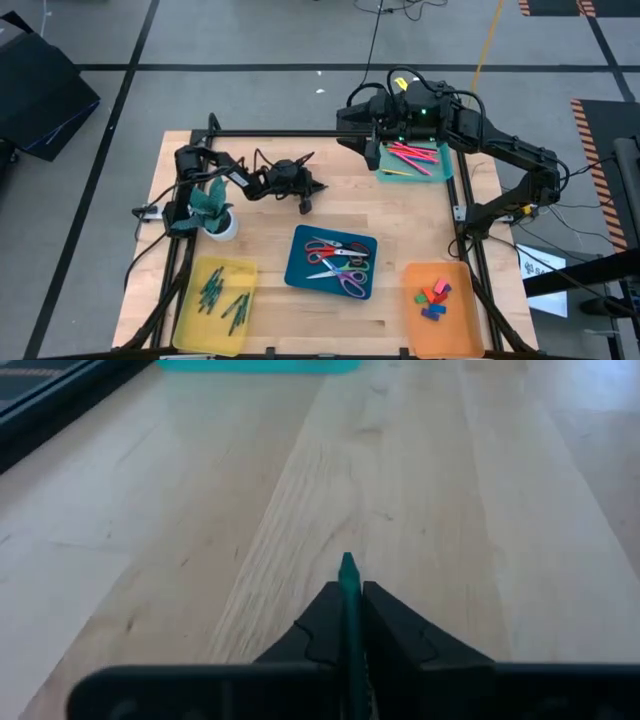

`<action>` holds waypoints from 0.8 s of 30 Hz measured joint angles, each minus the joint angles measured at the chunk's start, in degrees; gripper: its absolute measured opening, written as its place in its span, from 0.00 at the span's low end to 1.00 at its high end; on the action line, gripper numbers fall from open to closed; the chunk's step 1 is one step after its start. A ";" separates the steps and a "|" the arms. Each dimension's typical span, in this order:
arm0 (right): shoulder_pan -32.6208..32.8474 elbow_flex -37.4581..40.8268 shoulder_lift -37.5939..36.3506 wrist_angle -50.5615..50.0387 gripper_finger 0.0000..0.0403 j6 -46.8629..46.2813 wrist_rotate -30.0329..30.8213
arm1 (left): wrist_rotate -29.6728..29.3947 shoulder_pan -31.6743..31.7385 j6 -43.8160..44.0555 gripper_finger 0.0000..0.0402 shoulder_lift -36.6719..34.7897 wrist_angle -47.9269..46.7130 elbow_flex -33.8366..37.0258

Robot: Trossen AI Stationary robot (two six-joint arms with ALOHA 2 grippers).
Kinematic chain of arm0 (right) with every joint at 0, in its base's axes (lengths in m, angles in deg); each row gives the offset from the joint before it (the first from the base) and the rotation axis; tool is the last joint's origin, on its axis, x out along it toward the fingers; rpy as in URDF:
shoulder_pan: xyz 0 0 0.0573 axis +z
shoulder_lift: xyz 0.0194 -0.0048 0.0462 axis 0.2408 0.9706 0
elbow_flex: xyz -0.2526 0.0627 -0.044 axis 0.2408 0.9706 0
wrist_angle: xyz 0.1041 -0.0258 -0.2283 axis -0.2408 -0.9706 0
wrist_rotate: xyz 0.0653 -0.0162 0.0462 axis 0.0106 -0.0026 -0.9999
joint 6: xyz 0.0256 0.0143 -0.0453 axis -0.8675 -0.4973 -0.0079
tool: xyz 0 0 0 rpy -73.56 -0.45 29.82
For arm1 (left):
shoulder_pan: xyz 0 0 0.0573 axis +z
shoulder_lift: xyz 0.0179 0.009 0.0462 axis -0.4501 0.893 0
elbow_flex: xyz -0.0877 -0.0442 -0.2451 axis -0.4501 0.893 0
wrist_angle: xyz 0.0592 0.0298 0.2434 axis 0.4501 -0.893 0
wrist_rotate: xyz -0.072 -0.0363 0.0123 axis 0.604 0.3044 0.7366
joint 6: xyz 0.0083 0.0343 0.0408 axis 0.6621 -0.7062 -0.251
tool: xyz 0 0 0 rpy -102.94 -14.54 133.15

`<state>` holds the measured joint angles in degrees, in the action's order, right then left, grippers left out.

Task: Sort crayons/erasers/pens/pencils in bins
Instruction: Put the green crayon into the yellow bin

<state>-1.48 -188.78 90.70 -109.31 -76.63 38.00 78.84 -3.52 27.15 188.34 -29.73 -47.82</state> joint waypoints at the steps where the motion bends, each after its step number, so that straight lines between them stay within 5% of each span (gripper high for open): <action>1: 0.00 0.02 0.00 0.04 0.75 0.00 0.00 | -0.16 -0.02 0.44 0.08 -0.43 -0.42 -0.02; 7: 0.02 0.02 0.00 0.09 0.75 -0.07 -0.02 | -3.51 -1.51 2.08 0.05 -6.82 -5.82 -0.07; 24: 2.91 0.02 -0.02 -0.59 0.75 -1.23 -0.25 | -10.16 -13.80 4.90 0.05 -39.00 -47.62 -16.90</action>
<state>1.43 -188.75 90.68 -109.90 -77.87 37.75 68.69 -17.33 32.05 149.34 -77.35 -64.73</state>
